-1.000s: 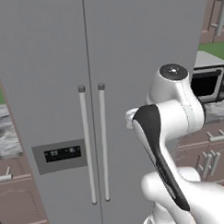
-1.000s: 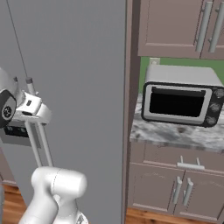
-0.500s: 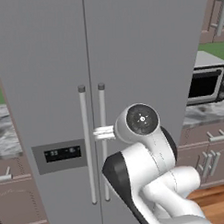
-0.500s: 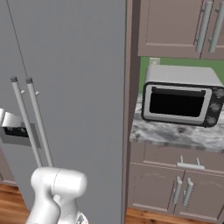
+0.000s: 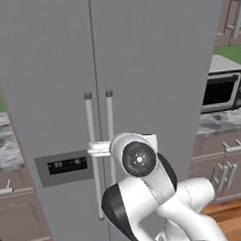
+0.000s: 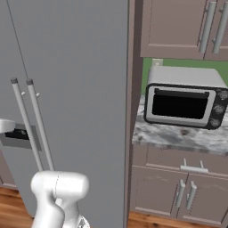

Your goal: Open the freezer door, pick up the ice cube tray from the freezer, and place it on the dining counter.

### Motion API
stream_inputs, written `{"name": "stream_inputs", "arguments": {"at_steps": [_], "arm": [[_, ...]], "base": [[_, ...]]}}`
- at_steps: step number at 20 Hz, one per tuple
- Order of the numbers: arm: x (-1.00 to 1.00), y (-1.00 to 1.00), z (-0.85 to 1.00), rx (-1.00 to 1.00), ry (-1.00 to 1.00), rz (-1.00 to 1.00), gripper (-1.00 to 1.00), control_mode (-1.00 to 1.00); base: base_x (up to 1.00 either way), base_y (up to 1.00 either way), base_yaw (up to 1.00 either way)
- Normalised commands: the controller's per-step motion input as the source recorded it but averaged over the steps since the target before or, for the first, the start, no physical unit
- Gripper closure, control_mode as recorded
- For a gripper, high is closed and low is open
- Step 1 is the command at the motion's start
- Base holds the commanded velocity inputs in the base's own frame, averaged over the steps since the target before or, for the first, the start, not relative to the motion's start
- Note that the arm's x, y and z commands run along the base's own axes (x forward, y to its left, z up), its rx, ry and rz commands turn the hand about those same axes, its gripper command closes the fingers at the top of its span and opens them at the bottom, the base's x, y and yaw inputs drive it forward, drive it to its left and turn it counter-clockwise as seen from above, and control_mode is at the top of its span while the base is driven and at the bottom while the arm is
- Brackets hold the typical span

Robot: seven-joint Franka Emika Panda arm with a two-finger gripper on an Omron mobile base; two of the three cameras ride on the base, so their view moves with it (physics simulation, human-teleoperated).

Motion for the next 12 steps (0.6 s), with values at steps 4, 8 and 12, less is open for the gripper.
{"name": "stream_inputs", "arguments": {"at_steps": [4, 8, 12], "arm": [[0.11, 0.01, -0.21, 0.0, -0.19, 0.0, -1.0, -1.0], [0.23, 0.06, -0.31, 0.0, -0.2, 0.0, -1.0, -1.0], [0.29, 0.01, -0.29, 0.0, -0.2, 0.0, -1.0, -1.0]], "base": [[0.0, 0.0, 0.0], [0.0, 0.0, 0.0], [0.0, 0.0, 0.0]]}}
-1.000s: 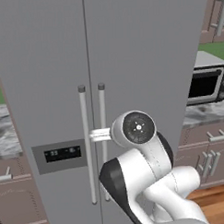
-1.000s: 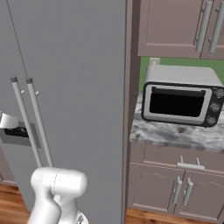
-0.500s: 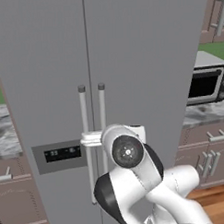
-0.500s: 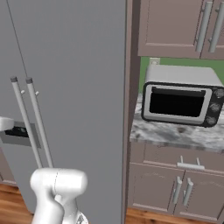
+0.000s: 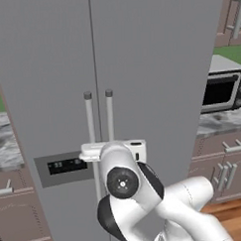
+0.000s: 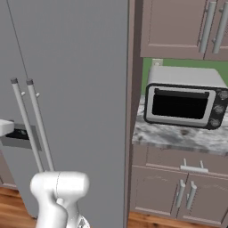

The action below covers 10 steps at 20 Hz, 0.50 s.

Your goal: Open the freezer door, pick up the ice cube tray from the freezer, and place it on the dining counter.

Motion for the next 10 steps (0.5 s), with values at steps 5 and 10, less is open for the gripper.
{"name": "stream_inputs", "arguments": {"at_steps": [5, 10], "arm": [[0.41, 0.0, -0.28, 0.0, -0.22, 0.0, -1.0, -1.0], [0.5, 0.0, -0.3, 0.0, -0.18, 0.0, -1.0, -1.0]], "base": [[0.0, 0.0, 0.0], [0.0, 0.0, 0.0]]}}
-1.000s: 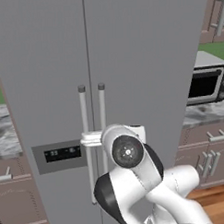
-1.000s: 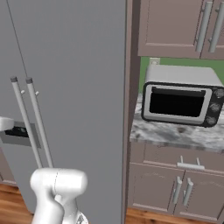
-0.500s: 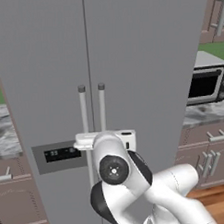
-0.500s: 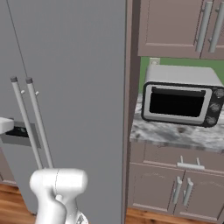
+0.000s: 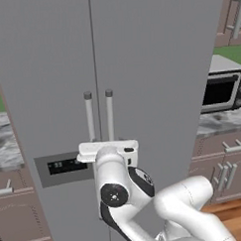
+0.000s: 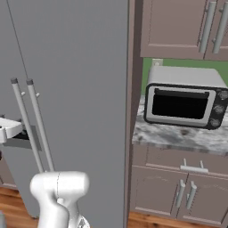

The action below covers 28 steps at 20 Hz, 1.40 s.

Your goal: Open the freezer door, pick up the ice cube tray from the freezer, and place it on the dining counter.

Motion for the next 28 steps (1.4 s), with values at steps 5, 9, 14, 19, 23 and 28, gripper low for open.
{"name": "stream_inputs", "arguments": {"at_steps": [5, 9, 14, 19, 23, 28], "arm": [[0.43, 0.05, -0.17, 0.0, -0.11, 0.0, -1.0, -1.0], [0.3, 0.29, 0.0, 0.0, 0.0, 0.0, -1.0, -1.0], [0.14, 0.32, 0.0, 0.0, 0.0, 0.0, -1.0, -1.0], [0.11, 0.26, 0.0, 0.0, 0.0, 0.0, -1.0, -1.0], [0.18, 0.09, -0.03, 0.0, 0.0, 0.0, -1.0, -1.0], [0.24, 0.07, -0.07, 0.0, 0.0, 0.0, -1.0, -1.0]], "base": [[0.0, 0.0, 0.0], [0.0, 0.0, 0.0], [0.0, 0.0, 0.0], [0.0, 0.0, 0.0], [0.0, 0.0, 0.0], [0.0, 0.0, 0.0]]}}
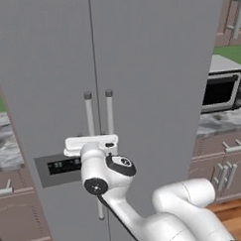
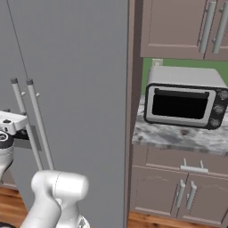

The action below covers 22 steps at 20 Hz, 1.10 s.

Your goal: Open the freezer door, pick up the ice cube tray from the freezer, and place it on the dining counter.

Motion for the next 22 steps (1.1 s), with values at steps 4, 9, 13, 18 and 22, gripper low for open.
{"name": "stream_inputs", "arguments": {"at_steps": [4, 9, 13, 18, 22], "arm": [[0.18, 0.0, -0.07, 0.0, 0.0, 0.0, -1.0, -1.0], [0.27, 0.0, -0.08, 0.0, 0.0, 0.0, -1.0, -1.0], [0.26, 0.0, -0.11, 0.0, 0.0, 0.0, -1.0, -1.0], [0.24, 0.0, -0.1, 0.0, 0.0, 0.0, -1.0, -1.0], [0.19, 0.05, -0.12, 0.0, 0.0, 0.0, -1.0, -1.0]], "base": [[0.0, 0.0, 0.0], [0.0, 0.0, 0.0], [0.0, 0.0, 0.0], [0.0, 0.0, 0.0], [0.0, 0.0, 0.0]]}}
